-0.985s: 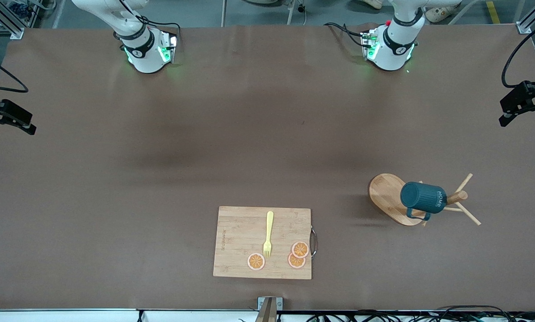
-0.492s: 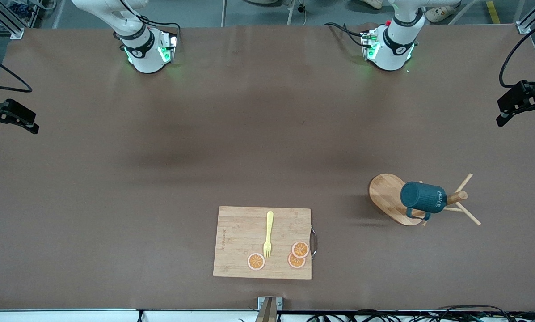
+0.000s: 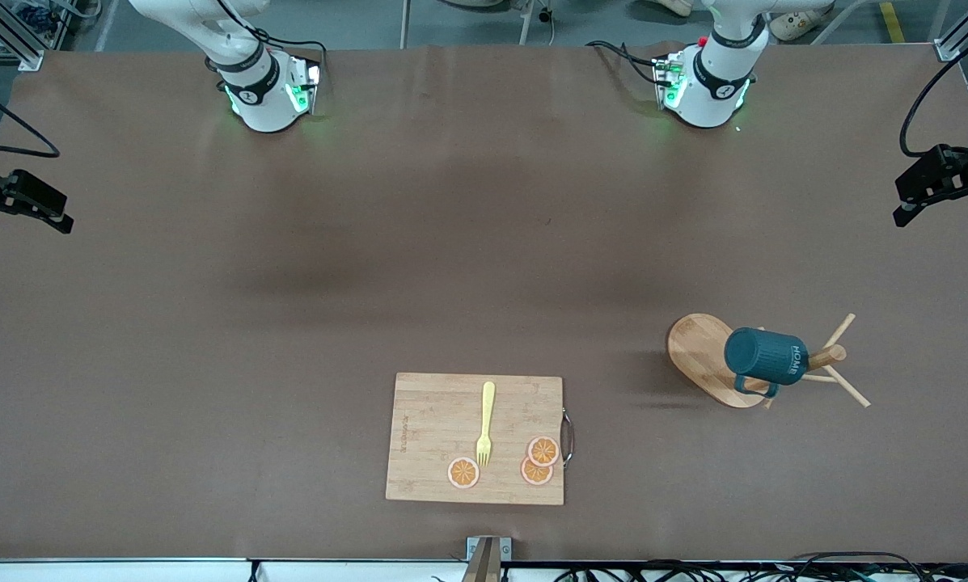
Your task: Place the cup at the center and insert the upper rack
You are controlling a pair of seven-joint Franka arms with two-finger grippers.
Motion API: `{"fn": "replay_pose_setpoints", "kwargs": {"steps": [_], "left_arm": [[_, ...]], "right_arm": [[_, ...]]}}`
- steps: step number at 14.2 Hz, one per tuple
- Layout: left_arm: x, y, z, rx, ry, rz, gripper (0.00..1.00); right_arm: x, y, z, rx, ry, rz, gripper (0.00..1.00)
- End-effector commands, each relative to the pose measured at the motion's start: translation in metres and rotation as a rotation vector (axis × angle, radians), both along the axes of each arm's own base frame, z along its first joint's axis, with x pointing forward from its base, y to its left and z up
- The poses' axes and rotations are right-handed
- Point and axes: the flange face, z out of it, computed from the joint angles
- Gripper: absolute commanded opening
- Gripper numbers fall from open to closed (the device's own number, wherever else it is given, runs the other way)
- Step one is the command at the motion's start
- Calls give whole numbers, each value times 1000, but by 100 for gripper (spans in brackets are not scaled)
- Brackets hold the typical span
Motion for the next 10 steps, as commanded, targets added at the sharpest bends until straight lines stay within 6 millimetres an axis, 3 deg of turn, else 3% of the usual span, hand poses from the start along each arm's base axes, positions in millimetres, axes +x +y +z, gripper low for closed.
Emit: {"fn": "replay_pose_setpoints", "kwargs": {"steps": [1, 10], "left_arm": [[-2, 2, 4, -27, 28, -3, 100], [-2, -10, -4, -50, 84, 41, 100]], "right_arm": [[-20, -1, -5, 19, -30, -8, 100], [-20, 0, -5, -1, -26, -2, 100]]}}
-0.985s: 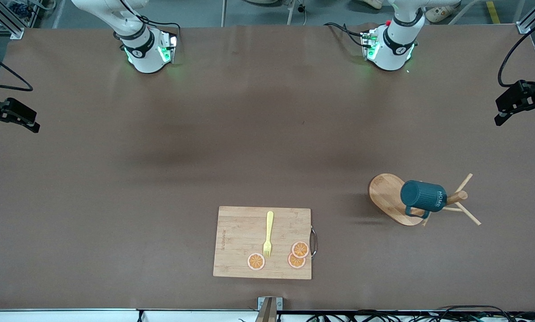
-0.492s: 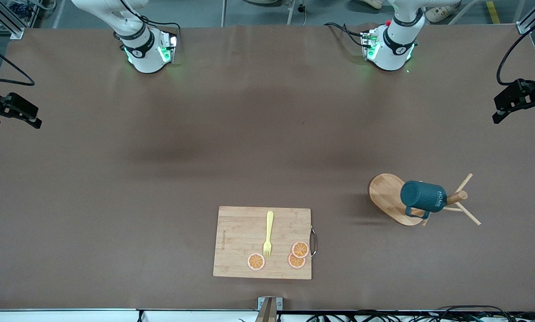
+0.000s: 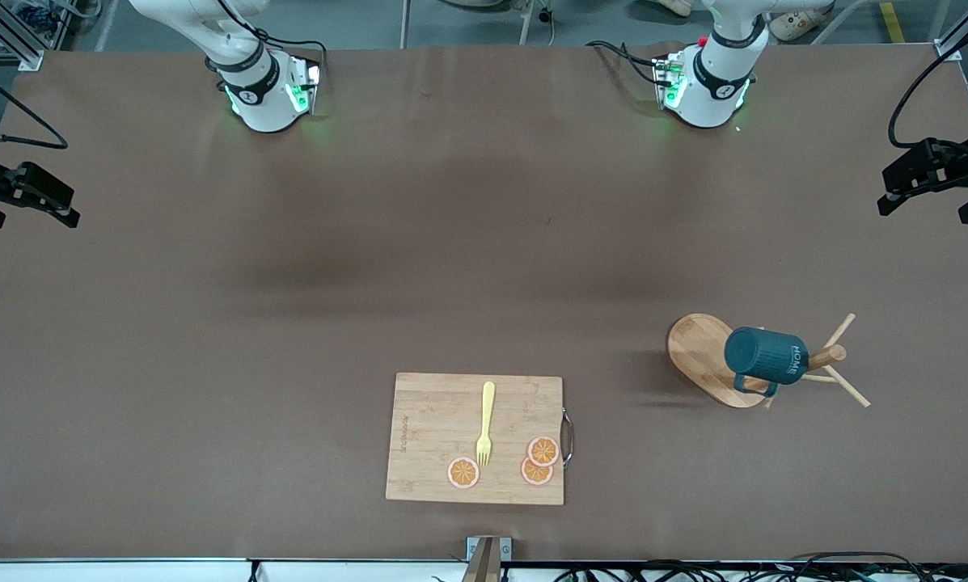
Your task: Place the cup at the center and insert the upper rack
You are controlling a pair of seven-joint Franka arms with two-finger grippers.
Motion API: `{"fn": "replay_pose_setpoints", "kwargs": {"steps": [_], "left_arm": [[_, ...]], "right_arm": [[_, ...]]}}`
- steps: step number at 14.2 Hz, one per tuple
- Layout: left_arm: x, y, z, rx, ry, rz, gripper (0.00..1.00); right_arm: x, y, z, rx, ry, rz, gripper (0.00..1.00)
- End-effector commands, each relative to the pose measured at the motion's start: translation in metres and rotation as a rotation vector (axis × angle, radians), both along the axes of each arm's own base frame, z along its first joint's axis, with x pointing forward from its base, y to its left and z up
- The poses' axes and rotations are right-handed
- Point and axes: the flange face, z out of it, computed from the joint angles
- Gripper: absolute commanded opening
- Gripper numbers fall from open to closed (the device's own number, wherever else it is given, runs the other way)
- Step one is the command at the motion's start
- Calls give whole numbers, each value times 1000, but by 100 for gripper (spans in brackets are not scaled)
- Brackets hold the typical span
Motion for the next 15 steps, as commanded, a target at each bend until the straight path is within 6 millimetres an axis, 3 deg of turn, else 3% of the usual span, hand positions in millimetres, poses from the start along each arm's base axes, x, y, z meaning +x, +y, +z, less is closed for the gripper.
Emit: {"fn": "replay_pose_setpoints", "kwargs": {"steps": [1, 15], "left_arm": [[7, -8, -1, -5, 17, 21, 100], [6, -11, 1, -9, 26, 62, 100]], "right_arm": [[-8, -2, 0, -3, -8, -10, 100], [-13, -9, -2, 16, 35, -34, 100]]}}
